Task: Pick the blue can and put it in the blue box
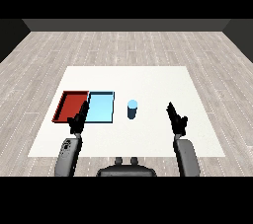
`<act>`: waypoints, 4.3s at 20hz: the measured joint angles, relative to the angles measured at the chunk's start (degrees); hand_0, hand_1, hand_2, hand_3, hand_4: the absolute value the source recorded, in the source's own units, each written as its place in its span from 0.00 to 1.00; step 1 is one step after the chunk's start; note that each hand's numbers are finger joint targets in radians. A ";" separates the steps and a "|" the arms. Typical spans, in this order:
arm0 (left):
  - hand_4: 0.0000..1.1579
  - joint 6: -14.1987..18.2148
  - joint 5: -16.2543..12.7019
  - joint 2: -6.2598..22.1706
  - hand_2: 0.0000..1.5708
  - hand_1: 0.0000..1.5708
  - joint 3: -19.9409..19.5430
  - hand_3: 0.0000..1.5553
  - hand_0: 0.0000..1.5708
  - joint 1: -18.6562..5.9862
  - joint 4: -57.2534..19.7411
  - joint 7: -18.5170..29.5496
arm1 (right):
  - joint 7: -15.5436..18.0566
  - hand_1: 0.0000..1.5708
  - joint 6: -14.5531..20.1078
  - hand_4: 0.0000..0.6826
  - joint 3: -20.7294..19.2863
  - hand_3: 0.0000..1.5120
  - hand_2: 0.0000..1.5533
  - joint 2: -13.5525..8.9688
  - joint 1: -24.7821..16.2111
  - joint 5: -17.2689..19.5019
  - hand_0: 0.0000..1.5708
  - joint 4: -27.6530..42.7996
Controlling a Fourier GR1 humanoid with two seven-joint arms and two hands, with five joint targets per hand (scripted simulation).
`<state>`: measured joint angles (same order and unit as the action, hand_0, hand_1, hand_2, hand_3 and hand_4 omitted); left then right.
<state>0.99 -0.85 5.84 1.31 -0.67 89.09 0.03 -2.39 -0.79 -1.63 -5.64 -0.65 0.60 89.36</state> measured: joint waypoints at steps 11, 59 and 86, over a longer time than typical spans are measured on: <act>0.00 -2.35 -3.33 -2.53 0.00 0.00 -2.24 0.00 0.00 0.06 4.16 12.64 | 8.44 0.00 1.62 0.00 2.74 0.00 0.00 4.80 10.60 -3.41 0.00 -2.16; 0.00 -5.91 -8.12 -3.69 0.00 0.00 -5.61 0.00 0.00 -0.80 -0.18 25.41 | 27.74 0.00 3.11 0.00 5.40 0.00 0.00 5.56 26.58 -18.82 0.00 -41.18; 0.00 -4.94 -7.70 -3.66 0.00 0.00 -5.55 0.00 0.00 0.54 2.33 24.70 | 34.07 0.00 3.77 0.00 14.71 0.00 0.00 5.64 36.30 -30.35 0.00 -56.02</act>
<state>-3.95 -8.55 2.19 -4.24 -0.12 91.42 24.73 31.69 2.99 13.08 0.00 35.65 -29.74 33.34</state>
